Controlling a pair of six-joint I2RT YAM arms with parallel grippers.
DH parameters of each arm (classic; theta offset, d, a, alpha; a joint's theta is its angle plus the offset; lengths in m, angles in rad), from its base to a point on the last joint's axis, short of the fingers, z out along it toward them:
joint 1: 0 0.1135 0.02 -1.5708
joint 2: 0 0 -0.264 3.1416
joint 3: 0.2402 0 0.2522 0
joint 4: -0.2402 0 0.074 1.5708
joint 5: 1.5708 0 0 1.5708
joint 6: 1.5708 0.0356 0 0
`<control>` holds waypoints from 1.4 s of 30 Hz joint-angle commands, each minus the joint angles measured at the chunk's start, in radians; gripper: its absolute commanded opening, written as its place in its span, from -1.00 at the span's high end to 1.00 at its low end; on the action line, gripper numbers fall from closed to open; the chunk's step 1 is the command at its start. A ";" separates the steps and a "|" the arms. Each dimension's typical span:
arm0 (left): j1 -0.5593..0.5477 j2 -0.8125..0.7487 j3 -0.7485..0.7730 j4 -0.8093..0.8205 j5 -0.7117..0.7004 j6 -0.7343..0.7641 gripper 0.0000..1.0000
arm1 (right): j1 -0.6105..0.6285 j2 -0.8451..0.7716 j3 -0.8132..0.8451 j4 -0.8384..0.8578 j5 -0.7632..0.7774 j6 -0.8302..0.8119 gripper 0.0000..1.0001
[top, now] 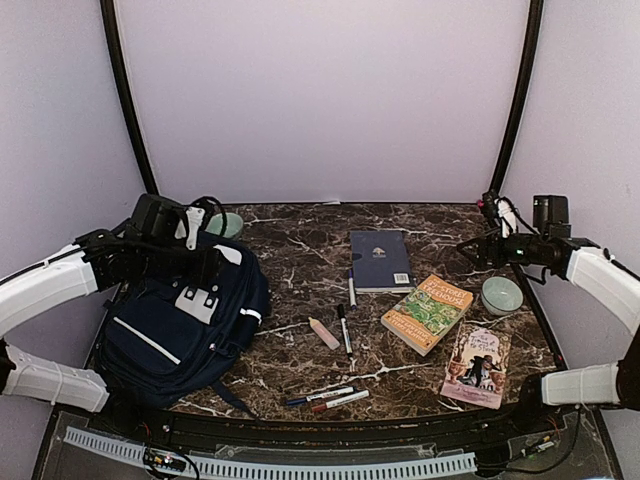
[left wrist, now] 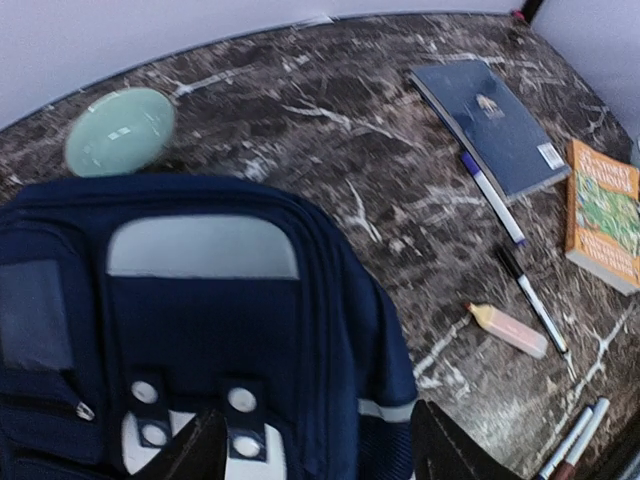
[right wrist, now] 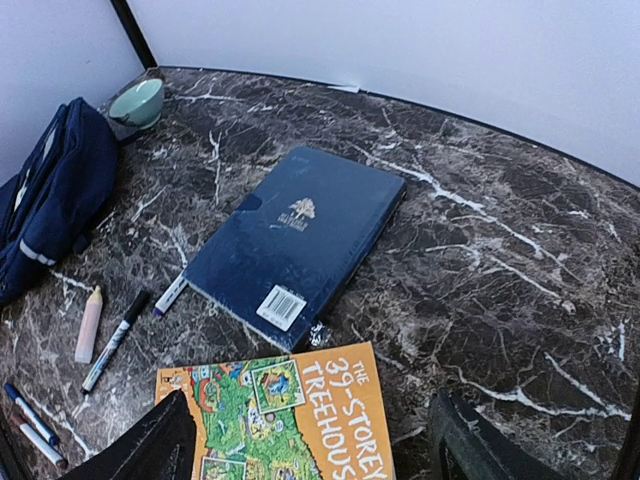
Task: Pack the student bag
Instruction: Move the student bag to the center of the board.
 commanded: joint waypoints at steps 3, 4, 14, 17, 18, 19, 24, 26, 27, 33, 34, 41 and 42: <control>-0.176 0.041 0.023 -0.231 0.041 -0.157 -0.27 | 0.003 -0.052 -0.058 0.046 -0.089 -0.113 -0.57; -0.201 0.052 0.027 -0.248 0.047 -0.173 -0.26 | 0.002 -0.058 -0.065 0.047 -0.101 -0.118 -0.57; -0.408 0.185 0.101 -0.390 0.032 -0.274 0.10 | 0.020 -0.060 -0.084 0.060 -0.158 -0.185 -0.57; -0.416 0.222 0.108 -0.409 -0.007 -0.306 0.12 | 0.020 -0.074 -0.090 0.051 -0.156 -0.201 -0.57; -0.417 0.230 0.106 -0.411 -0.020 -0.315 0.11 | 0.021 -0.076 -0.091 0.051 -0.153 -0.203 -0.58; -0.417 0.237 0.103 -0.409 -0.027 -0.321 0.09 | 0.020 -0.077 -0.090 0.052 -0.150 -0.204 -0.58; -0.419 0.279 0.078 -0.376 -0.029 -0.321 0.06 | 0.021 -0.071 -0.088 0.051 -0.142 -0.209 -0.59; -0.419 0.297 0.074 -0.358 -0.020 -0.309 0.05 | 0.020 -0.066 -0.090 0.051 -0.139 -0.210 -0.59; -0.419 0.307 0.076 -0.353 -0.020 -0.302 0.04 | 0.021 -0.063 -0.090 0.052 -0.140 -0.210 -0.59; -0.419 0.362 0.086 -0.337 -0.012 -0.281 -0.05 | 0.020 -0.051 -0.091 0.051 -0.132 -0.216 -0.59; -0.419 0.370 0.085 -0.339 -0.011 -0.279 -0.04 | 0.021 -0.047 -0.091 0.053 -0.129 -0.217 -0.60; -0.419 0.425 0.111 -0.386 -0.076 -0.299 -0.05 | 0.021 -0.027 -0.086 0.044 -0.130 -0.233 -0.60; -0.419 0.430 0.119 -0.395 -0.089 -0.305 -0.04 | 0.021 -0.026 -0.085 0.043 -0.128 -0.236 -0.60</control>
